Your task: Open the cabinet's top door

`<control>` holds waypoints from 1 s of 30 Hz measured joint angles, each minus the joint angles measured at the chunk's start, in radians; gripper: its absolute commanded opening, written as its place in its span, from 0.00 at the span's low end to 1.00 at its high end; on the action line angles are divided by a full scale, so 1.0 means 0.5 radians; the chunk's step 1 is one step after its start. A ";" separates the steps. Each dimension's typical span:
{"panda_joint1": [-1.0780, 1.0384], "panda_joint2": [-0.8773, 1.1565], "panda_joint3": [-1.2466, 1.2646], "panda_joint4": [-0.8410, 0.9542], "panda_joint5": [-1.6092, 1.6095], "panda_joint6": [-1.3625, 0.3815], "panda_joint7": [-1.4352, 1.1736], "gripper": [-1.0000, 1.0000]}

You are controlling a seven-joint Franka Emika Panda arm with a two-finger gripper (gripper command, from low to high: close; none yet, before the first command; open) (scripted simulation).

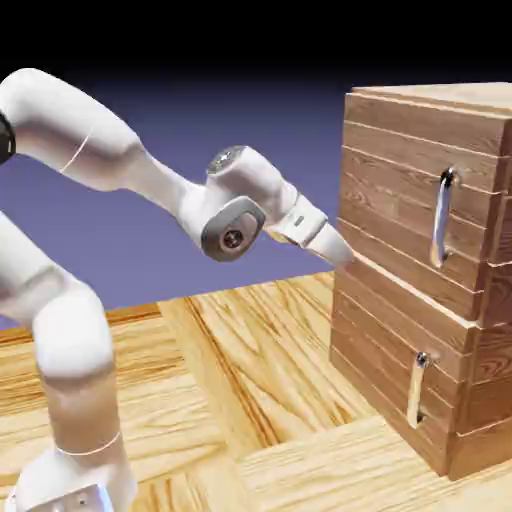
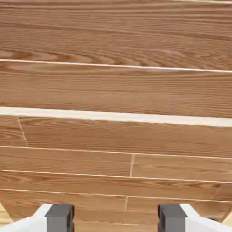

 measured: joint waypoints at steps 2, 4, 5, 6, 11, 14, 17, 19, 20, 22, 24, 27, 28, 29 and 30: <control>0.059 -0.032 -0.072 0.031 -0.174 -0.004 0.118 0.50; 0.117 -0.064 -0.144 0.062 -0.348 -0.008 0.235 0.50; 0.146 -0.080 -0.180 0.077 -0.435 -0.010 0.294 0.50; 0.176 -0.096 -0.217 0.093 -0.522 -0.012 0.353 0.50; 0.322 -0.177 -0.397 0.170 -0.957 -0.022 0.647 0.50; 0.410 -0.225 -0.505 0.216 -1.218 -0.028 0.823 0.50; 0.497 -0.273 -0.614 0.263 -1.479 -0.034 1.000 0.50; 0.556 -0.305 -0.686 0.294 -1.653 -0.038 1.117 0.50; 0.585 -0.321 -0.722 0.309 -1.740 -0.040 1.176 0.50; 0.644 -0.354 -0.794 0.340 -1.914 -0.044 1.294 0.50; 0.702 -0.386 -0.866 0.371 -2.088 -0.048 1.411 0.50; 0.790 -0.434 -0.975 0.417 -2.348 -0.054 1.588 0.50; 0.819 -0.450 -1.011 0.433 -2.435 -0.056 1.647 0.50; 0.849 -0.466 -1.047 0.448 -2.522 -0.058 1.705 0.50; 0.878 -0.482 -1.083 0.464 -2.609 -0.060 1.764 0.50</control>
